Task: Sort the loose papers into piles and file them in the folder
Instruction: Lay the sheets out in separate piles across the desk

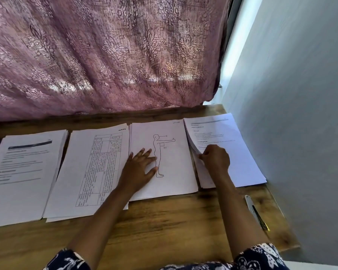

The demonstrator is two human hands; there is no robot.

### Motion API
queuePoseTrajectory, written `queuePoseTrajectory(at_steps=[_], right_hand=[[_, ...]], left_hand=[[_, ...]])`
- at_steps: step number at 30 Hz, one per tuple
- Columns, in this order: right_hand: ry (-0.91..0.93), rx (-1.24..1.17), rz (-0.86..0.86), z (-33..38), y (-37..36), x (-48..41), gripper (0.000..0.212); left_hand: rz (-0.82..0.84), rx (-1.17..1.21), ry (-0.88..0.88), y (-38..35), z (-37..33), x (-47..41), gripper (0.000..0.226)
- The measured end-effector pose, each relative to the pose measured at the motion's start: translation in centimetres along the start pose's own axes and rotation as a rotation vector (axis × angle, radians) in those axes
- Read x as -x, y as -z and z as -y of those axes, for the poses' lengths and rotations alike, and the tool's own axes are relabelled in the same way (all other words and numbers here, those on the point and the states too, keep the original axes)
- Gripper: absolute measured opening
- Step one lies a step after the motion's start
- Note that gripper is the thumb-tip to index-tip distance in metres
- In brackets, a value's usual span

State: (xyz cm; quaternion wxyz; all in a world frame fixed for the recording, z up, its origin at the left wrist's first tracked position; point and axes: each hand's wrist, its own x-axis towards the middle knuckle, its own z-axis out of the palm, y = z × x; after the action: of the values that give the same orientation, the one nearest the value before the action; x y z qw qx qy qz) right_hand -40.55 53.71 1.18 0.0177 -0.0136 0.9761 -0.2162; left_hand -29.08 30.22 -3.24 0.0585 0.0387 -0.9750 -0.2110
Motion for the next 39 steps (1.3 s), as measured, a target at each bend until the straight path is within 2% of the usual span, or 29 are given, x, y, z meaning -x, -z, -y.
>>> queuePoseTrajectory(at_steps=[4,6,9,11,14,16,18,19,20,23,25,27,29,32,35,36,39], right_hand=[[-0.113,-0.186,-0.004,-1.2,1.8,-0.4,0.031],[-0.142,-0.253,-0.068,-1.4,2.9,0.0,0.030],[-0.058,-0.379,-0.192,-0.5,4.0,1.3,0.024],[0.067,-0.453,-0.167,0.9,4.2,2.4,0.019],[0.203,-0.473,-0.017,3.2,3.3,4.0,0.014],[0.281,-0.437,0.077,4.3,2.2,4.6,0.019],[0.321,-0.430,0.196,4.8,1.3,4.9,0.027],[0.312,-0.449,0.228,4.8,1.0,4.9,0.030],[0.289,-0.479,0.211,4.6,0.9,4.8,0.030],[0.166,-0.551,-0.026,3.7,0.8,3.6,0.025],[0.060,-0.554,-0.045,3.3,0.8,2.2,0.039],[-0.022,-0.556,0.063,3.8,0.7,0.9,0.054],[-0.081,-0.623,0.204,5.6,0.2,0.3,0.060],[-0.133,-0.772,0.317,9.5,-1.2,0.6,0.044],[-0.139,-0.949,0.427,15.3,-3.3,2.4,0.006],[-0.121,-0.952,0.485,17.8,-4.1,3.3,0.004],[-0.033,-0.849,0.688,25.8,-7.1,6.7,0.017]], left_hand=[[0.073,0.011,0.009,-0.7,-2.2,-1.1,0.061],[0.091,0.008,0.016,-0.8,-2.8,-1.5,0.052],[0.043,0.100,0.048,-0.2,-4.2,-2.1,0.041],[0.024,0.432,0.162,0.9,-6.0,-2.7,0.042],[0.173,1.122,0.385,2.4,-8.2,-4.0,0.052],[0.238,1.316,0.492,2.7,-8.4,-4.6,0.048],[0.184,1.210,0.530,2.9,-8.4,-5.0,0.029],[0.137,1.114,0.543,2.7,-8.1,-5.2,0.027],[0.097,1.048,0.558,2.6,-7.8,-5.2,0.029],[0.026,1.048,0.589,2.8,-6.2,-4.7,0.026],[0.009,1.094,0.571,3.7,-5.2,-3.9,0.025],[-0.026,1.116,0.550,5.3,-3.8,-3.0,0.027],[-0.074,1.135,0.530,7.4,-1.9,-2.0,0.029],[-0.163,1.093,0.501,11.5,2.0,-0.5,0.030],[-0.301,1.018,0.535,16.3,7.2,1.9,0.026],[-0.344,0.967,0.566,18.1,9.4,3.2,0.024],[-0.444,0.762,0.657,22.5,16.3,7.6,0.025]])
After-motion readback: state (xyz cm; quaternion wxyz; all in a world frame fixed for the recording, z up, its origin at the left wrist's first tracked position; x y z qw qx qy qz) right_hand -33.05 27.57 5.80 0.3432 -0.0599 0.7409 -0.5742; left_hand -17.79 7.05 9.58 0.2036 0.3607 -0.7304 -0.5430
